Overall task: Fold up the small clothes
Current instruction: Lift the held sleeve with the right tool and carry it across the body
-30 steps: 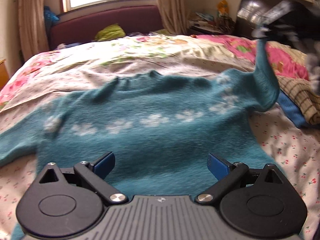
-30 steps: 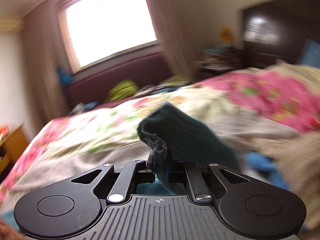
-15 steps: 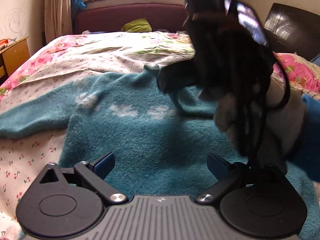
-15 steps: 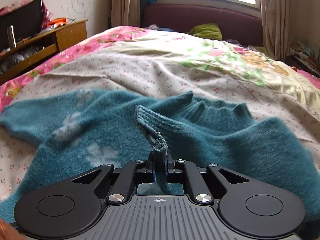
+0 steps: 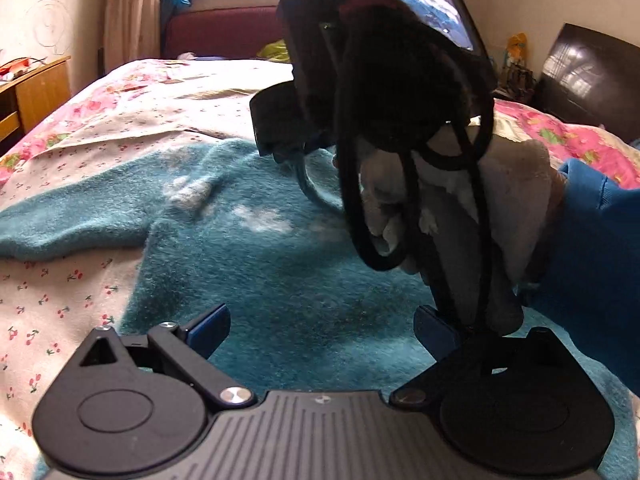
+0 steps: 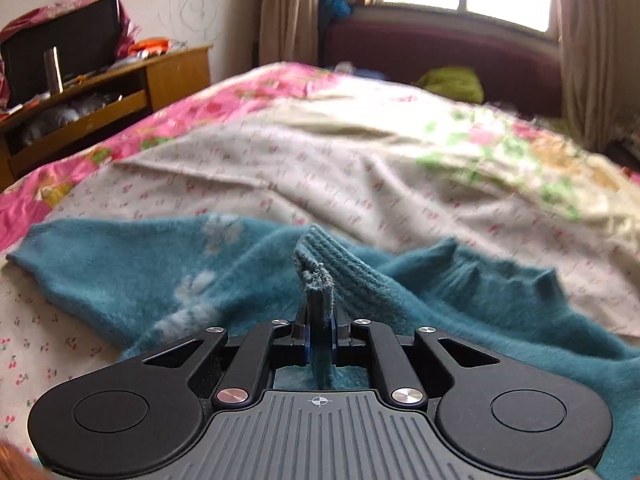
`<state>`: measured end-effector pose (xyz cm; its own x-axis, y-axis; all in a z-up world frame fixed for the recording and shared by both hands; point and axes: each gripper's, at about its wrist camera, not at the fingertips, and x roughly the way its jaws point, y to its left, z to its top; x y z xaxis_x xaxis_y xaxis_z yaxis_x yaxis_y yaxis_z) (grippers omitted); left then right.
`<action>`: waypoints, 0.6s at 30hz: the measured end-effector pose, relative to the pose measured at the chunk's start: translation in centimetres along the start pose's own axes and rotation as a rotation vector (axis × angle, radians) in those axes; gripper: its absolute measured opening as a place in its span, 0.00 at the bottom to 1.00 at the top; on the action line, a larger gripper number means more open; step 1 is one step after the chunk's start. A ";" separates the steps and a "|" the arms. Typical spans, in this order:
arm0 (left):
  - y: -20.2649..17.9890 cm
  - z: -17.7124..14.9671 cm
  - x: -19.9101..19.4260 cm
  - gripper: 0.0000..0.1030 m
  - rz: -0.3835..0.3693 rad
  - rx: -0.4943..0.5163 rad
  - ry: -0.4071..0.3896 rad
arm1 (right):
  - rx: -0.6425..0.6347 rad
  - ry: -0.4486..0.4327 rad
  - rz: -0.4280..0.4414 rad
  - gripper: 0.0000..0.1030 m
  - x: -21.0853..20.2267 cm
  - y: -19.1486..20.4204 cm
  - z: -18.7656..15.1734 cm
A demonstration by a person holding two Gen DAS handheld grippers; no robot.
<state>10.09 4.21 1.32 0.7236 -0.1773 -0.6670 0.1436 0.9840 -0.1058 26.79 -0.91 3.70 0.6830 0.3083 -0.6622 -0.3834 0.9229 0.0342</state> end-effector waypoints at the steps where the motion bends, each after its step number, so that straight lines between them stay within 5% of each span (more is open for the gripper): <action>1: 0.2 0.1 0.2 1.00 -0.002 -0.010 0.006 | 0.006 0.019 0.038 0.14 0.1 -0.3 -0.2; 6: 0.3 0.1 0.5 1.00 -0.006 -0.017 0.019 | 0.045 0.008 0.121 0.16 -2.1 -2.3 -0.4; 10: 0.1 0.0 0.4 1.00 -0.001 -0.005 0.003 | 0.108 -0.026 0.092 0.16 -3.5 -4.4 -0.4; 16: 0.0 0.0 0.0 1.00 0.012 -0.013 -0.001 | -0.010 0.175 0.018 0.16 0.7 -2.7 -2.7; 18: 0.3 0.1 -0.2 1.00 0.028 -0.026 -0.006 | -0.060 0.177 -0.005 0.16 0.8 -1.9 -2.6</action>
<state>10.05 4.54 1.45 0.7315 -0.1497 -0.6652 0.1060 0.9887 -0.1060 26.40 -3.01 1.17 0.5671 0.2534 -0.7837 -0.4205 0.9072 -0.0110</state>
